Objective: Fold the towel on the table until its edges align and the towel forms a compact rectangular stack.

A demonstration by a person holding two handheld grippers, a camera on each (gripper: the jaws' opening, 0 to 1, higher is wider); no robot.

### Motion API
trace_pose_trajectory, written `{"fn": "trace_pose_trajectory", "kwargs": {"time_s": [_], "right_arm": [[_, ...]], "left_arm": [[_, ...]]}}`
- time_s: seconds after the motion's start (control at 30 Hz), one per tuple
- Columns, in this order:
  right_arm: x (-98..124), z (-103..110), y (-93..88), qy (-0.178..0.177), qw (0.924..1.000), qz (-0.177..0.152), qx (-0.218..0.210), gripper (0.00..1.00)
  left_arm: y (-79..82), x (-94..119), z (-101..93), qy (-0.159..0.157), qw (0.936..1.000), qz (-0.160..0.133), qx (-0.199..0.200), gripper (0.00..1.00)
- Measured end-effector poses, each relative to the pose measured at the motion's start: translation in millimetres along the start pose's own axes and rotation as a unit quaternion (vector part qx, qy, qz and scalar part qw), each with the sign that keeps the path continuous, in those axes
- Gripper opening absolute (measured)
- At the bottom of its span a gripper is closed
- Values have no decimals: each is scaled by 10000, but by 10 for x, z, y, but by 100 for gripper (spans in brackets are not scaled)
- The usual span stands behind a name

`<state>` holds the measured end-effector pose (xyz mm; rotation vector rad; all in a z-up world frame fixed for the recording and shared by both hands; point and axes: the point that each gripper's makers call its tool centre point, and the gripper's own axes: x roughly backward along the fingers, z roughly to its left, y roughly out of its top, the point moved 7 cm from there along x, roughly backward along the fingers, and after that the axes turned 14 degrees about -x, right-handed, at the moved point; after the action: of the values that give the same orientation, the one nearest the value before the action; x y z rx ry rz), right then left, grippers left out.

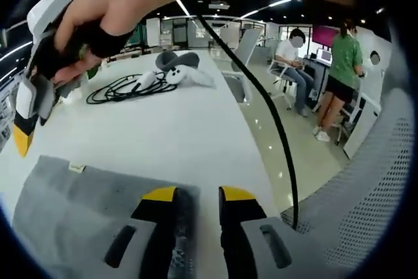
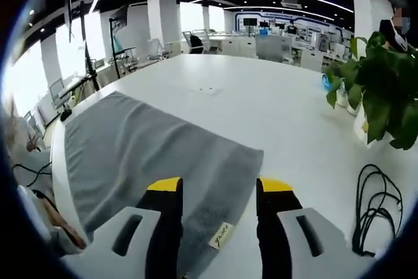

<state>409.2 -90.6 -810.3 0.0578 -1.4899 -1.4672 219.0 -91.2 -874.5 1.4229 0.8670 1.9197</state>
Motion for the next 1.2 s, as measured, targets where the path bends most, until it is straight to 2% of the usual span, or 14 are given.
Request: {"fn": "trace_pose_trajectory", "kwargs": {"time_s": [0.2,0.33,0.43,0.57,0.67,0.8,0.9,1.2], "right_arm": [[-130,-42,18,27,10000,92,2,42],[-193,-79,3,-17,9999,139,1,41],[-235,-90,-19,-19,9998,187,-30,41],[-291,-107,-33,-39,9997,243,-48,40],[-342,-125,-27,-84,9996,261,-22,39],[-424,-148,-13,-103,9997,229,-82,37],[-491,-202,-1,-215,9996,183,-38,34],[-665,-351,83,-381,9991,37,-195,28]], "left_arm": [[-26,-56,25,95,9998,-32,156,22],[-37,-60,68,159,9997,-42,158,16],[-52,-59,80,191,9990,-110,378,15],[-58,-61,80,352,9985,-119,410,11],[-43,-70,45,503,9987,-19,63,10],[-51,-67,58,515,9986,-55,112,8],[-59,-66,37,591,9982,-79,-53,8],[-129,-52,79,534,9956,-489,598,7]]}}
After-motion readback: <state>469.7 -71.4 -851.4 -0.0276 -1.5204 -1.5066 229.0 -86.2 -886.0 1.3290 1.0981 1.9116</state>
